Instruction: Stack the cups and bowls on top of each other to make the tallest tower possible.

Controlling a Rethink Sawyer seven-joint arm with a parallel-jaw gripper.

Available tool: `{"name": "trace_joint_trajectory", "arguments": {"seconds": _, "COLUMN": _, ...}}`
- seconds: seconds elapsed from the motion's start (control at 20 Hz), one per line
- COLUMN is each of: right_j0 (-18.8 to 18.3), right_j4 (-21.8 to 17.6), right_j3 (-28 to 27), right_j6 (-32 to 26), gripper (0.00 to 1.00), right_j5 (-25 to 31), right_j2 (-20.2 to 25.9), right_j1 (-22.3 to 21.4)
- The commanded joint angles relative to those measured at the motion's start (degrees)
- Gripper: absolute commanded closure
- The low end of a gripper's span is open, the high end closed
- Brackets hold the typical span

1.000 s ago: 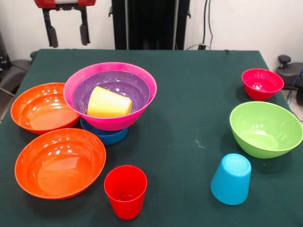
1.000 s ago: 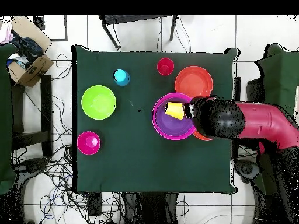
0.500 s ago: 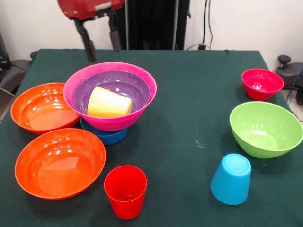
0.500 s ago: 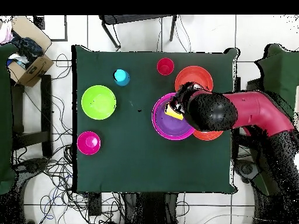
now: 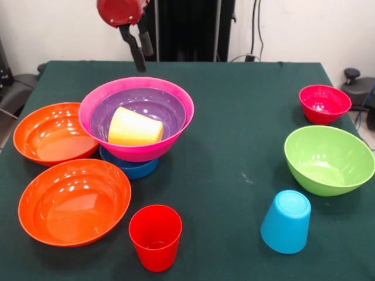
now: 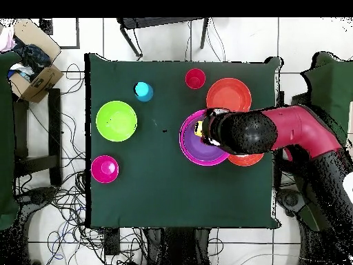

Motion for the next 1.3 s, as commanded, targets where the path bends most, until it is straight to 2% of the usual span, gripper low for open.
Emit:
{"name": "trace_joint_trajectory", "arguments": {"seconds": 0.05, "right_j0": -1.58, "right_j4": -3.15, "right_j3": 0.47, "right_j6": -25.09, "gripper": 0.0, "right_j5": 11.99, "right_j2": 2.13, "right_j1": -0.64}}
{"name": "trace_joint_trajectory", "arguments": {"seconds": 0.2, "right_j0": -2.71, "right_j4": -2.89, "right_j3": -1.13, "right_j6": -27.06, "gripper": 0.0, "right_j5": 14.85, "right_j2": 0.04, "right_j1": 0.4}}
{"name": "trace_joint_trajectory", "arguments": {"seconds": 0.4, "right_j0": -3.55, "right_j4": -6.32, "right_j3": -4.31, "right_j6": -29.46, "gripper": 0.0, "right_j5": 12.93, "right_j2": -2.58, "right_j1": 2.7}}
{"name": "trace_joint_trajectory", "arguments": {"seconds": 0.85, "right_j0": -7.85, "right_j4": -7.72, "right_j3": -5.78, "right_j6": -32.88, "gripper": 0.0, "right_j5": 10.22, "right_j2": -2.0, "right_j1": 5.92}}
{"name": "trace_joint_trajectory", "arguments": {"seconds": 1.05, "right_j0": -9.67, "right_j4": -7.46, "right_j3": -6.46, "right_j6": -35.01, "gripper": 0.0, "right_j5": 11.3, "right_j2": -1.17, "right_j1": 6.79}}
{"name": "trace_joint_trajectory", "arguments": {"seconds": 1.3, "right_j0": -9.98, "right_j4": -9.45, "right_j3": -7.42, "right_j6": -37.82, "gripper": 0.0, "right_j5": 11.44, "right_j2": -2.17, "right_j1": 8.77}}
